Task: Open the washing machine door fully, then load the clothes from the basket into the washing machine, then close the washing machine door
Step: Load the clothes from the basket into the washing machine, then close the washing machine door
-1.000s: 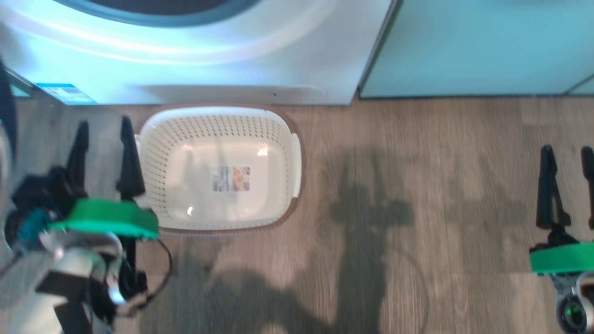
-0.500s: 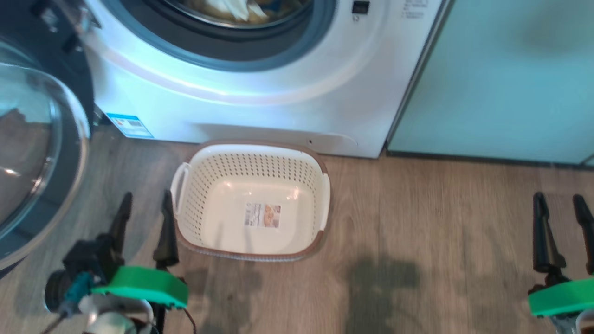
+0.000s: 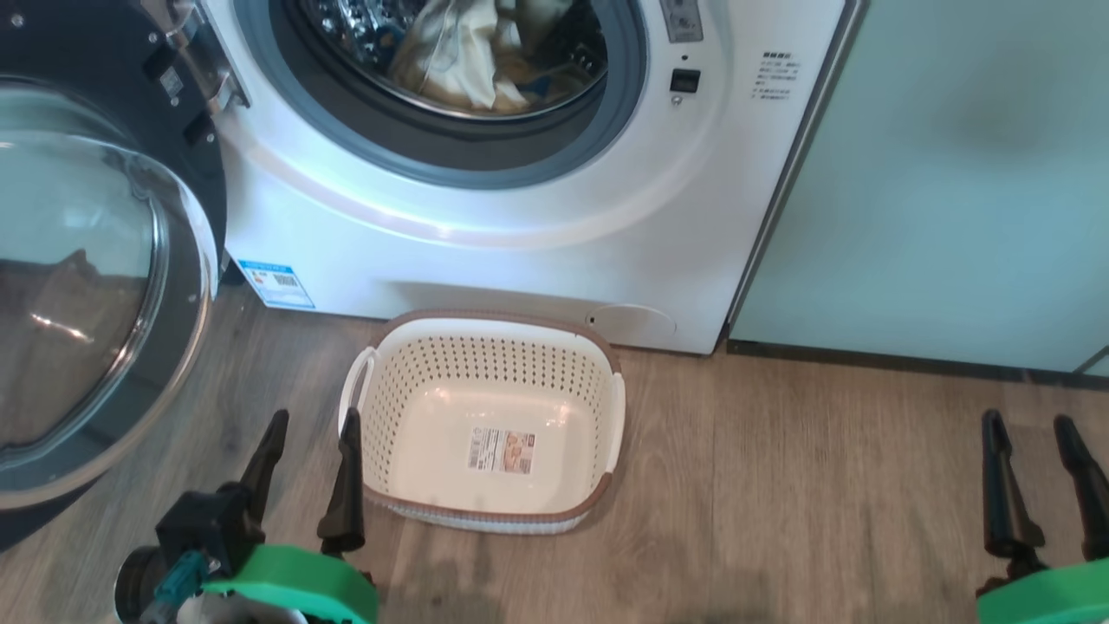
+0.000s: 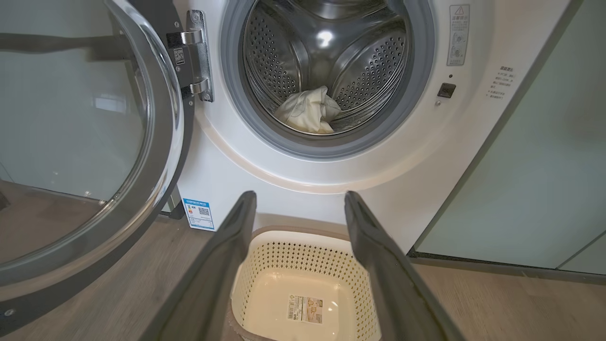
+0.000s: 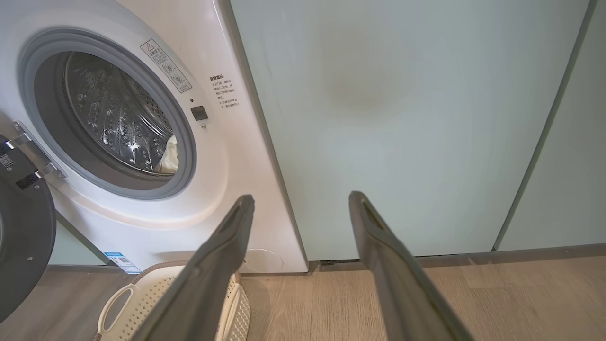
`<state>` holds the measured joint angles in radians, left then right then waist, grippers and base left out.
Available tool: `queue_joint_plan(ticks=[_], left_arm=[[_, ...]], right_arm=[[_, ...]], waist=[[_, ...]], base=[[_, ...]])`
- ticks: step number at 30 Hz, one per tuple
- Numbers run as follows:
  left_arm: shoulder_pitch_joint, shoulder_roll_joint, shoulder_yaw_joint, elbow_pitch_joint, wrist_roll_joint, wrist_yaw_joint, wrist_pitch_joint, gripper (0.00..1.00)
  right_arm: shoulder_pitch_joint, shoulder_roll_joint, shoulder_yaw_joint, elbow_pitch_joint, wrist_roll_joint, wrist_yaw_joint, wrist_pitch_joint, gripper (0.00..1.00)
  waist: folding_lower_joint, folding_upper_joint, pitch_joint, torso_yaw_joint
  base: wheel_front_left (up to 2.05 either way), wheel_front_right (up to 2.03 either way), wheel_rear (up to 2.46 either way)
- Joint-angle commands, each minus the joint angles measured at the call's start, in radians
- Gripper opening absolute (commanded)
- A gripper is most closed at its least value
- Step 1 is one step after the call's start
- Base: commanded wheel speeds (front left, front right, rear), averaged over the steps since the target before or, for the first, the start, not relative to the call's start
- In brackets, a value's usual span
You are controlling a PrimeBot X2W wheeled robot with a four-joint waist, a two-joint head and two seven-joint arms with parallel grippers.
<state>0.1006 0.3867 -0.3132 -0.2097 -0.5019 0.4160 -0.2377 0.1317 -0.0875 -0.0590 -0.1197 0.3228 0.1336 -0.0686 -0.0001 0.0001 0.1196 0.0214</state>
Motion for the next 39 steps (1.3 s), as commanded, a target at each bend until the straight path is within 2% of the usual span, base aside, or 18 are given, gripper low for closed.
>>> queue_joint_plan(ticks=[1, 25, 39], left_arm=[[-0.022, 0.018, 0.038, -0.033, 0.001, -0.001, 0.001, 1.00], [-0.022, 0.032, 0.016, -0.021, -0.002, -0.019, 0.012, 1.00], [-0.028, 0.040, 0.010, -0.014, 0.021, -0.010, 0.006, 1.00]], right_arm=[[-0.006, -0.010, 0.010, -0.043, -0.015, -0.003, 0.003, 1.00], [0.023, 0.012, 0.004, -0.071, -0.033, -0.003, 0.029, 1.00], [0.030, 0.015, 0.006, -0.073, -0.033, -0.003, 0.033, 1.00]], waist=[[0.0001, -0.0001, -0.012, -0.004], [0.0001, -0.0001, -0.065, -0.028], [0.0001, -0.0001, -0.075, -0.032]], base=[[0.00, 0.00, 0.00], [0.00, 0.00, 0.00], [-0.04, 0.04, 0.00]])
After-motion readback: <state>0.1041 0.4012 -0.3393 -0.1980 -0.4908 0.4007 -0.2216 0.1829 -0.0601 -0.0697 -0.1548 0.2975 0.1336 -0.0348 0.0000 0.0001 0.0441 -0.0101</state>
